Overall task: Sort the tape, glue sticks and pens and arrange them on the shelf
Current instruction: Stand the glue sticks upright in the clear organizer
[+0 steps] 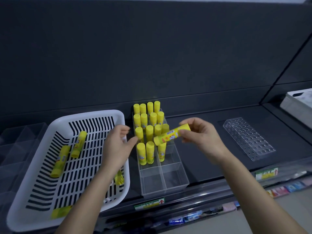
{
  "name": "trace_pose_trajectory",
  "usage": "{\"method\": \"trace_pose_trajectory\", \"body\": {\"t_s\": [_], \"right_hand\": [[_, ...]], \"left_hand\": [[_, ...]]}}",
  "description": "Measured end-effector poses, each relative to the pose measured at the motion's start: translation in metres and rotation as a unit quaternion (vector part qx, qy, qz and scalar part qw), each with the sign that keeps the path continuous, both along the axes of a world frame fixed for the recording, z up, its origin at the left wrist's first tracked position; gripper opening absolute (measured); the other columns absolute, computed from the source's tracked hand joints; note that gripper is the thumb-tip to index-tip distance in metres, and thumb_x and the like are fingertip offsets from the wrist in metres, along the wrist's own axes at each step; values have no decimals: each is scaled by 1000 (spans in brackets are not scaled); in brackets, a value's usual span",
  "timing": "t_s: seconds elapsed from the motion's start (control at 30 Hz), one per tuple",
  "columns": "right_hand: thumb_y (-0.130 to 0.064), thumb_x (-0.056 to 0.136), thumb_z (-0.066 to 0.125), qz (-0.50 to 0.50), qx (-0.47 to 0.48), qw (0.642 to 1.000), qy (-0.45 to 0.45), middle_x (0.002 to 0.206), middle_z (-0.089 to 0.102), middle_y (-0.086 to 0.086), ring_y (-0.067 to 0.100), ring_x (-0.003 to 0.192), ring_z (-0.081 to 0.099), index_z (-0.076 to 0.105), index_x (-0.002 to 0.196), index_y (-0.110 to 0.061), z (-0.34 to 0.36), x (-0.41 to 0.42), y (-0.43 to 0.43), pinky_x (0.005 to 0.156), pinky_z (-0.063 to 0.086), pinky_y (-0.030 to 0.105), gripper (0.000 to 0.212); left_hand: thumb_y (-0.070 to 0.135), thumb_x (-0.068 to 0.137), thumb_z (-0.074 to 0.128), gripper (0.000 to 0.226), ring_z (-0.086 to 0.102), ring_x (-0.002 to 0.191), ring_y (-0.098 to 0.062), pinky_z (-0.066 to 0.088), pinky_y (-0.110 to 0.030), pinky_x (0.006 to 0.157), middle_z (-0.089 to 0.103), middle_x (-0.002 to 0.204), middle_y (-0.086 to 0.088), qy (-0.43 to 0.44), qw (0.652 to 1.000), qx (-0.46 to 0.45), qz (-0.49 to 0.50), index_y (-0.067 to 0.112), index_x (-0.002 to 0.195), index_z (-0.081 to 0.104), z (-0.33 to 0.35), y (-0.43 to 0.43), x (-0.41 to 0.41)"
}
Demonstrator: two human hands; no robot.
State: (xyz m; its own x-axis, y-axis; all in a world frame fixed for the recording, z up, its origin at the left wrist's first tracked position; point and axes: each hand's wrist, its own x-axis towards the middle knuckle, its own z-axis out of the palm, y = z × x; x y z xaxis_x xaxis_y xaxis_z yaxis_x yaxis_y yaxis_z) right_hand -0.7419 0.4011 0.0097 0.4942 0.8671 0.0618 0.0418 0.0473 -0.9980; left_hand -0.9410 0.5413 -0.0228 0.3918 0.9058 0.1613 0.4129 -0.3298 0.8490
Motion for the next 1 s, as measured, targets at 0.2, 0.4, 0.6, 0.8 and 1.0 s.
{"method": "trace_pose_trajectory", "body": {"t_s": [0.2, 0.4, 0.6, 0.8, 1.0], "right_hand": [[0, 77, 72, -12, -53, 993, -105, 70, 62, -6, 5, 61, 55, 64, 88, -15, 0, 0, 5, 59, 45, 15, 20], [8, 77, 68, -8, -33, 999, -35, 73, 66, -3, 9, 67, 64, 64, 89, -10, 3, 8, 4, 63, 52, 18, 22], [10, 75, 70, 1, -84, 993, -82, 76, 67, 1, 14, 69, 65, 64, 88, -11, -6, 12, 2, 67, 57, 26, 25], [0, 71, 72, 5, -135, 952, -274, 75, 65, -6, 4, 66, 62, 62, 81, -24, -25, -1, 12, 67, 52, 18, 28], [-1, 76, 67, 41, -155, 928, -337, 87, 64, -3, 16, 79, 63, 64, 98, -19, -38, -10, 17, 75, 54, 28, 29]], "left_hand": [[15, 95, 53, 61, 46, 111, -23, 33, -23, 81, 44, 133, -14, 174, 984, 7, -35, 7, 149, 26, -31, 1, -3], [15, 97, 47, 59, 44, 74, -7, 32, -16, 55, 44, 114, -9, 167, 985, -3, -46, 12, 151, 22, -38, 5, -7], [17, 97, 49, 60, 47, 74, -4, 32, -11, 53, 39, 111, -2, 134, 990, -24, -36, 16, 151, 23, -42, 7, -7], [15, 96, 51, 58, 48, 76, -5, 33, -11, 54, 41, 109, -2, 118, 992, -28, -34, 17, 149, 28, -42, 6, -6], [15, 95, 52, 58, 49, 79, -6, 34, -12, 58, 43, 109, -3, 101, 993, -39, -41, 18, 148, 29, -41, 5, -8]]}}
